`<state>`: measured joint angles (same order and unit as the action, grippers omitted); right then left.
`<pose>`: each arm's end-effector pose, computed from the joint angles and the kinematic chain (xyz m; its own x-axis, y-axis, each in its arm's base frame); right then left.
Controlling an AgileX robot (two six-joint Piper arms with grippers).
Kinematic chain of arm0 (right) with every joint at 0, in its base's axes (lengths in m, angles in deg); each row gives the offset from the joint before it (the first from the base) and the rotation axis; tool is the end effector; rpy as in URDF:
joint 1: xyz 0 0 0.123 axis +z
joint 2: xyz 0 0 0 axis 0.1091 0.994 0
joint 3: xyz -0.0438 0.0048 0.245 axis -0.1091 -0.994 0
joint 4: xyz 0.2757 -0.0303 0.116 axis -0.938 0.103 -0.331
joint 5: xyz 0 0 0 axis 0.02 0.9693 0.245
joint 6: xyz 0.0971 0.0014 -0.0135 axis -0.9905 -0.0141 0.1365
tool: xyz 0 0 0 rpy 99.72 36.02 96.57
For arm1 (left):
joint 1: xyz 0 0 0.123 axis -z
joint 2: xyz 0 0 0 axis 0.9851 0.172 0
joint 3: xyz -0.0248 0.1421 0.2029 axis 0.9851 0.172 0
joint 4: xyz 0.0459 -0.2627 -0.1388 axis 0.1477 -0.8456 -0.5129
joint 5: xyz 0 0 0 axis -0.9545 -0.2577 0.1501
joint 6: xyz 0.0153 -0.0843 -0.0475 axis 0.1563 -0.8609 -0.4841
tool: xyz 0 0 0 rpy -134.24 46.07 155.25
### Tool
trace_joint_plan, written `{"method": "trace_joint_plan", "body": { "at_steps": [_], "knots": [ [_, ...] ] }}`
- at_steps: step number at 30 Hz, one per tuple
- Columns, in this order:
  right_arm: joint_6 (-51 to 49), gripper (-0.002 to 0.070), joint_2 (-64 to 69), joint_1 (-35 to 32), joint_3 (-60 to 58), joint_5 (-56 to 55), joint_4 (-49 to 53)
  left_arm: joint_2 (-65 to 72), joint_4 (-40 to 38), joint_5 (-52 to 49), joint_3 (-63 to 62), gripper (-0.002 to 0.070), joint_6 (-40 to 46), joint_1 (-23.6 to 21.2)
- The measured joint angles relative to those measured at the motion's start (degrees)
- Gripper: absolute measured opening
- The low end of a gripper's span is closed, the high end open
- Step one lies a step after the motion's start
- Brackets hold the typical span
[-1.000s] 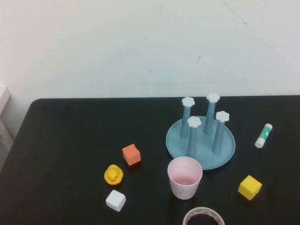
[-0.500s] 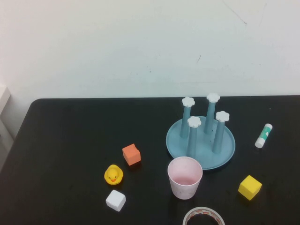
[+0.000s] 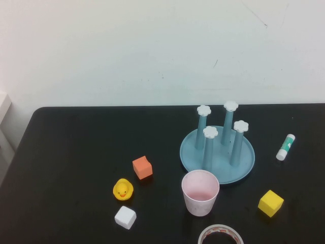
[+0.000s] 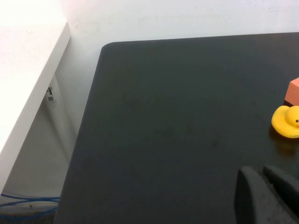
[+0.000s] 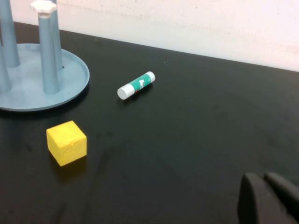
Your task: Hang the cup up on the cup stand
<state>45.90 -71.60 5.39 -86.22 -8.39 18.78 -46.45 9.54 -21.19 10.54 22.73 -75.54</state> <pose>0.1459 -0.0044 0.1754 -0.2599 -0.1722 -0.9502 -0.0095 0.9844 -0.1758 0.1454 -0.0118 0.1781 -0.2479 -0.0241 -0.9685 0.0716 0.9965 -0.0431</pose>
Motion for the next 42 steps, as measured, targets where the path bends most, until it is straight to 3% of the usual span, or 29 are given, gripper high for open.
{"method": "trace_joint_plan", "body": {
  "at_steps": [30,37,42],
  "knots": [
    [0.74,-0.0001,0.0,0.0,-0.24,-1.66,2.91,0.0,1.31,0.0,0.0,-0.0001,0.21,0.0],
    [0.87,-0.0001,0.0,0.0,-0.49,-20.7,3.3,0.0,3.38,4.97,0.4,-0.0001,0.21,0.0],
    [0.23,-0.0001,0.0,0.02,-0.49,-38.1,3.3,0.0,4.03,21.52,0.4,-0.0001,0.21,0.0]
  ]
}}
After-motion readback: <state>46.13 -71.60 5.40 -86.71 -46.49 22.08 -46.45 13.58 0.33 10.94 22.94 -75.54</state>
